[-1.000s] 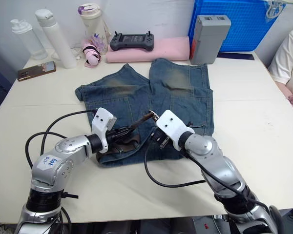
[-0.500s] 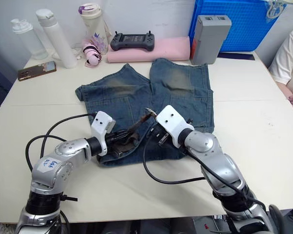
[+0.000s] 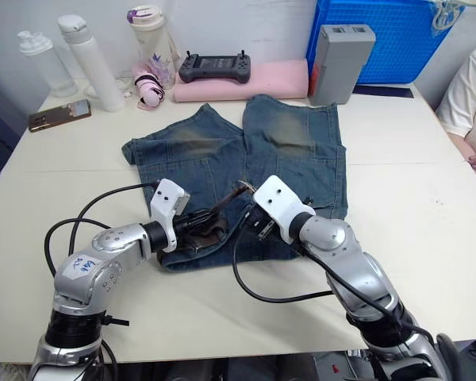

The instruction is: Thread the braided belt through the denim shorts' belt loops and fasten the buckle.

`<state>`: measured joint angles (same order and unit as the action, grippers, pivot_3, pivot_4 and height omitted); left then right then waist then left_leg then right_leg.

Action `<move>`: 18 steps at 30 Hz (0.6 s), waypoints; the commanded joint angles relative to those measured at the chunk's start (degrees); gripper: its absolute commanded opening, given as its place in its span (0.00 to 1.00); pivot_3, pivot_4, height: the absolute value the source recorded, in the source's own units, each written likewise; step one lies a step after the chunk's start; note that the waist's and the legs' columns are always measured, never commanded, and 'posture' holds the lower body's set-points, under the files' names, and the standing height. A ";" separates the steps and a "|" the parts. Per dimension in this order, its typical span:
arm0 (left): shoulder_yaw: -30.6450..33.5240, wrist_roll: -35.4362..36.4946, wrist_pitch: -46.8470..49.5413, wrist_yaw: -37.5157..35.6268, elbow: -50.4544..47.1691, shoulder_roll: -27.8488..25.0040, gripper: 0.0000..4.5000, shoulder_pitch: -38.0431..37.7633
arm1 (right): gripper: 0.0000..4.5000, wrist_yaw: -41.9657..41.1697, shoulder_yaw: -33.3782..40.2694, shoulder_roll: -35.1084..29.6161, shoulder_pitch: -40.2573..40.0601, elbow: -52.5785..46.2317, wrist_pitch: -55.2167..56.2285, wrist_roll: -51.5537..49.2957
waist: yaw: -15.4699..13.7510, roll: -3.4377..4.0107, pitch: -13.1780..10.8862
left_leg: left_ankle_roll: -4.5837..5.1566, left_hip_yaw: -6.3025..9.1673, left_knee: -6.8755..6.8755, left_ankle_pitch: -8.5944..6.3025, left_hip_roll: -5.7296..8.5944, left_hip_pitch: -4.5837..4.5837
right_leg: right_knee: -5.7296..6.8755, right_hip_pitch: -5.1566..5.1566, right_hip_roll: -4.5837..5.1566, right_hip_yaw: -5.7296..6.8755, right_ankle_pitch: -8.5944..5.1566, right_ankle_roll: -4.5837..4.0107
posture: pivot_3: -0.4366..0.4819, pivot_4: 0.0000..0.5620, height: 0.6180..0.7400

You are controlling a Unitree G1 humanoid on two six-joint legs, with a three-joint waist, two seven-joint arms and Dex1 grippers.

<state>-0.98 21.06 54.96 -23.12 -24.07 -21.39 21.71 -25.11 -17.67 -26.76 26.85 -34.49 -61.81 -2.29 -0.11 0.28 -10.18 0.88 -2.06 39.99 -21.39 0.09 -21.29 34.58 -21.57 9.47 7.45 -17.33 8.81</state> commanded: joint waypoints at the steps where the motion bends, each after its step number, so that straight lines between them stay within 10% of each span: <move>1: -0.23 2.13 -1.78 -1.27 -4.60 0.57 0.00 1.23 | 0.00 -0.80 -1.03 -0.81 -0.19 -2.02 -0.63 -0.87 | 0.06 0.00 0.00 | 0.00 0.00 0.00 0.00 0.00 0.00 | 0.00 0.00 0.00 0.00 0.00 0.00 | 0.48 0.27 0.79; 18: 3.75 5.03 0.95 -0.74 -2.09 2.29 0.00 -1.20 | 0.00 -1.33 12.94 7.11 1.46 -1.73 -4.46 -8.78 | -0.01 0.00 0.00 | 0.00 0.03 0.00 0.00 0.00 0.00 | 0.00 0.00 0.00 0.01 0.00 0.00 | 0.48 0.27 0.79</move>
<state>1.15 24.03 55.41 -23.90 -25.26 -19.50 20.85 -25.68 -8.12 -20.11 26.81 -34.15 -66.28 -8.45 -0.12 0.28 -10.18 0.88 -2.02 39.99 -21.39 0.09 -21.29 34.58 -21.56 9.47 7.46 -17.33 8.81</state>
